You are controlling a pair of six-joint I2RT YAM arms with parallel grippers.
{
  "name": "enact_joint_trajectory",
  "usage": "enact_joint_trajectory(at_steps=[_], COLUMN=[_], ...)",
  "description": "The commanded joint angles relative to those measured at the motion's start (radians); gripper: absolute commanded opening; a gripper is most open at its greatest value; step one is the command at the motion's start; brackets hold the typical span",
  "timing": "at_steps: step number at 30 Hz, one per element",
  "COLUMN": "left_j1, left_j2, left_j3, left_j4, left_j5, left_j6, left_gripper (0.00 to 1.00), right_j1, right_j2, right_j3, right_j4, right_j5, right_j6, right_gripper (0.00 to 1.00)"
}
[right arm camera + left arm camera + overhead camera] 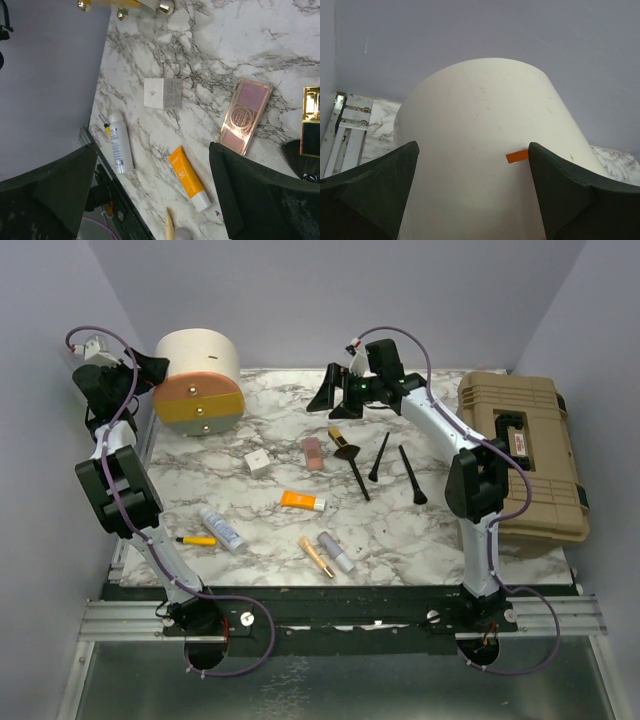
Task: Organize the makeup
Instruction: Move the storage box to the corner of the board.
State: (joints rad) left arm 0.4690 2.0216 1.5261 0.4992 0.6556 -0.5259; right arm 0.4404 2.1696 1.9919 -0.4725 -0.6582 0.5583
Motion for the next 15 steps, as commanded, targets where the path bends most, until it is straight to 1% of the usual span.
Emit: enact_joint_trajectory(at_steps=[1,5,9,15], left_j1=[-0.042,-0.056,-0.072,-0.123], left_j2=[0.025,0.017,0.020,0.011], left_j3=[-0.056,-0.077,-0.082,-0.116], left_j4=[-0.056,-0.057,-0.059,-0.063], left_j5=[0.165,0.181,0.206,0.224], left_j6=[0.014,0.022,0.016,0.033], left_gripper=[0.92,0.89,0.85,0.85], right_j1=[0.005,0.004,0.004,0.005], right_j2=[-0.076,-0.110,-0.107,-0.112], right_j3=[-0.041,-0.089,-0.081,-0.090], right_j4=[-0.034,-0.013,-0.019,-0.007], right_j5=[0.040,0.058,0.055,0.063], right_j6=[-0.031,-0.035,-0.034,-0.022], right_gripper=[1.00,1.00,1.00,1.00])
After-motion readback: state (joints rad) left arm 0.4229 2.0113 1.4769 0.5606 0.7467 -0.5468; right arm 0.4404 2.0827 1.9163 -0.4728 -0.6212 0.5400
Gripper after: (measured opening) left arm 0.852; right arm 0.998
